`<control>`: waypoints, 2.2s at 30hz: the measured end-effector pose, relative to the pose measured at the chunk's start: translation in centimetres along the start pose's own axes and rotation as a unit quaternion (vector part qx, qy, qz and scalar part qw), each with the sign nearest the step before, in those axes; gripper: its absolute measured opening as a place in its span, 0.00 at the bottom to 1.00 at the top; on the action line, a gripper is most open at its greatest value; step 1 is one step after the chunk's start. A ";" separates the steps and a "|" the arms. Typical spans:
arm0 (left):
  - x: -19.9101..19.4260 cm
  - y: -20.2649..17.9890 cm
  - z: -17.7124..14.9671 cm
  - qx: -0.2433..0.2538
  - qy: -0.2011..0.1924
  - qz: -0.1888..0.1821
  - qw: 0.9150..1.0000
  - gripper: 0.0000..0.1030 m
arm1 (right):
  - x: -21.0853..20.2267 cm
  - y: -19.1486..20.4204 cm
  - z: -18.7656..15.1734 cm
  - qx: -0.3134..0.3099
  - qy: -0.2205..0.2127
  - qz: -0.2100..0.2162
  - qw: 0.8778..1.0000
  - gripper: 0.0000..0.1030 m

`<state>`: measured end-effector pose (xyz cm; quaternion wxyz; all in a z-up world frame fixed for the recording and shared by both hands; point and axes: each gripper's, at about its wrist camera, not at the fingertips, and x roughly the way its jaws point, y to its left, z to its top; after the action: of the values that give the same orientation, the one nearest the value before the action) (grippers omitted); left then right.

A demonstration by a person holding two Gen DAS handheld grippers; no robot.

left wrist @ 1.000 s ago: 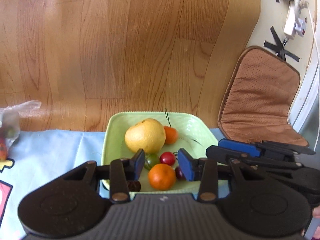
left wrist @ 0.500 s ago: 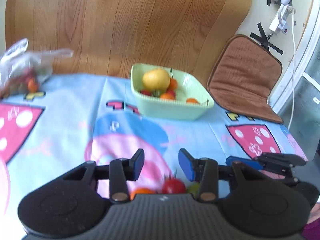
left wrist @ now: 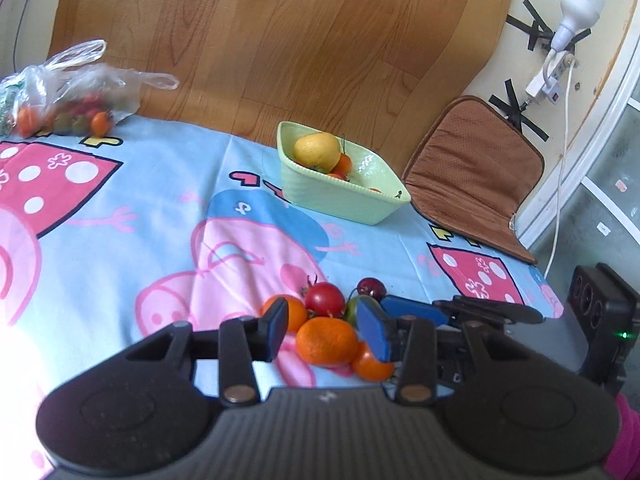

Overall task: Organize fruits
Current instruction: 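Reach the left tool to a mandarin while the right tool reaches an orange cherry tomato, then grasp the mandarin with the left tool while the right tool grasps the orange cherry tomato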

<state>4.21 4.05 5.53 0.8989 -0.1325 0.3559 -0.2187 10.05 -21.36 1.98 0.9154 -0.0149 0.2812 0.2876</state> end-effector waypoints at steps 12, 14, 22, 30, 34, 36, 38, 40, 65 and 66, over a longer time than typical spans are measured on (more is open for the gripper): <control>-0.8 0.5 -1.4 -0.037 -0.022 -0.023 0.999 0.46 | -3.8 0.8 -2.5 0.039 -0.008 0.040 0.998 0.45; -0.1 -0.8 -1.2 -0.012 -0.028 -0.013 0.999 0.51 | -3.4 1.4 -2.4 0.031 -0.003 0.044 0.999 0.45; 2.1 -2.8 -3.0 0.045 -0.027 0.062 0.997 0.33 | -1.3 3.0 -2.2 -0.003 0.016 0.032 0.999 0.28; -0.1 -0.9 -5.0 0.003 -0.017 0.028 0.999 0.32 | -2.9 1.4 -2.8 0.004 0.007 0.009 1.000 0.28; 0.2 -1.5 -4.4 0.001 -0.021 0.022 1.000 0.52 | -2.8 1.9 -3.0 -0.004 0.005 0.008 1.000 0.29; 0.5 -2.1 -4.0 0.011 -0.022 0.015 1.000 0.53 | -2.7 1.9 -3.0 -0.006 0.002 0.008 1.000 0.29; 1.1 -3.1 -3.9 0.031 -0.025 0.026 0.999 0.52 | -2.6 1.8 -3.1 -0.005 0.002 0.007 1.000 0.30; 1.7 -3.8 -4.0 0.050 -0.027 0.048 0.997 0.51 | -2.6 1.9 -3.3 -0.009 -0.001 0.004 1.000 0.30; 2.2 -3.8 -6.2 0.066 -0.013 0.077 0.995 0.40 | -3.0 3.8 -3.7 -0.035 0.013 -0.019 0.999 0.29; 2.1 -4.0 -6.4 0.066 -0.012 0.076 0.995 0.40 | -3.2 4.0 -3.8 -0.035 0.014 -0.022 0.999 0.29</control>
<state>-0.07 -0.99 1.39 0.9237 -0.0481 0.3393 -0.1711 3.85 -20.41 1.02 0.9163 -0.0572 0.2833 0.2773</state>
